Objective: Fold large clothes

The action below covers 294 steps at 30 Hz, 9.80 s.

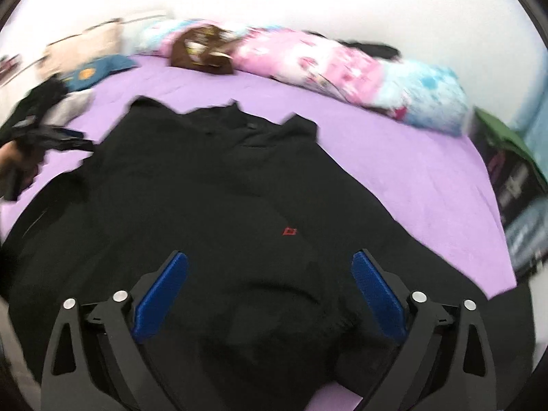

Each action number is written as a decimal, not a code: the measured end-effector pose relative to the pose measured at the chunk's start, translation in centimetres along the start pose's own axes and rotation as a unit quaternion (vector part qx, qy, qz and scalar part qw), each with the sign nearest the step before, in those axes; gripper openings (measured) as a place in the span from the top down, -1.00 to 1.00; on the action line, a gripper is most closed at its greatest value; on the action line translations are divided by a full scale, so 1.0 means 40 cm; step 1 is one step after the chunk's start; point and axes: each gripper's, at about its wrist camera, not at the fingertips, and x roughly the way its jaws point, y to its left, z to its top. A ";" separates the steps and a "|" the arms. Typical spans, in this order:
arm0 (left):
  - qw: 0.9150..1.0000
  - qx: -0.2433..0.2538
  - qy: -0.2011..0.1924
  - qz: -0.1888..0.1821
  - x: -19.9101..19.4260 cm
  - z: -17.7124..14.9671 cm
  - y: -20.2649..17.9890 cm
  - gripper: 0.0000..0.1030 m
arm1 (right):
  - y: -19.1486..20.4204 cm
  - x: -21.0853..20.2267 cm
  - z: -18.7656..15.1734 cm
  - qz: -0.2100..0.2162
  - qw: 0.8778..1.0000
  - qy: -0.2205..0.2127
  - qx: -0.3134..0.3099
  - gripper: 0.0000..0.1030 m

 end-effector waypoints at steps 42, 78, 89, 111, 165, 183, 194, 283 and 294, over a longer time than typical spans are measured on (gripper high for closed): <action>0.993 0.083 0.018 -0.083 0.090 -0.001 -0.468 -0.88 | -0.211 -0.100 -0.297 -0.066 0.986 0.032 0.149 -0.88; 0.979 0.106 0.035 -0.169 0.352 -0.091 -1.032 -0.88 | -1.086 -0.338 -0.796 -0.064 0.700 -0.165 0.692 -0.90; 0.979 0.109 0.033 -0.170 0.350 -0.095 -1.024 -0.88 | -1.131 -0.258 -0.772 -0.042 0.706 -0.138 0.693 0.70; 0.971 0.018 0.013 -0.238 0.249 -0.075 -0.862 -0.88 | -0.827 -0.585 -0.192 -0.068 0.896 -0.204 0.390 0.86; 0.993 -0.065 -0.014 -0.101 -0.002 -0.179 0.144 -0.88 | 0.584 0.427 0.198 0.150 0.985 0.087 0.019 0.82; 0.994 -0.041 -0.013 -0.104 -0.034 -0.096 0.041 -0.88 | 0.446 0.175 0.164 0.188 0.981 0.018 0.040 -0.87; 0.980 -0.083 0.035 -0.177 0.030 -0.027 -0.052 -0.88 | 0.279 0.072 0.050 0.171 0.979 -0.027 0.109 -0.87; 0.999 -0.029 0.030 -0.013 -0.230 -0.378 0.154 -0.88 | 0.095 -0.150 -0.316 -0.004 0.968 0.041 0.248 -0.89; 0.994 -0.074 0.060 -0.060 -0.283 -0.561 0.223 -0.88 | 0.102 -0.238 -0.563 0.009 0.937 0.058 0.343 -0.89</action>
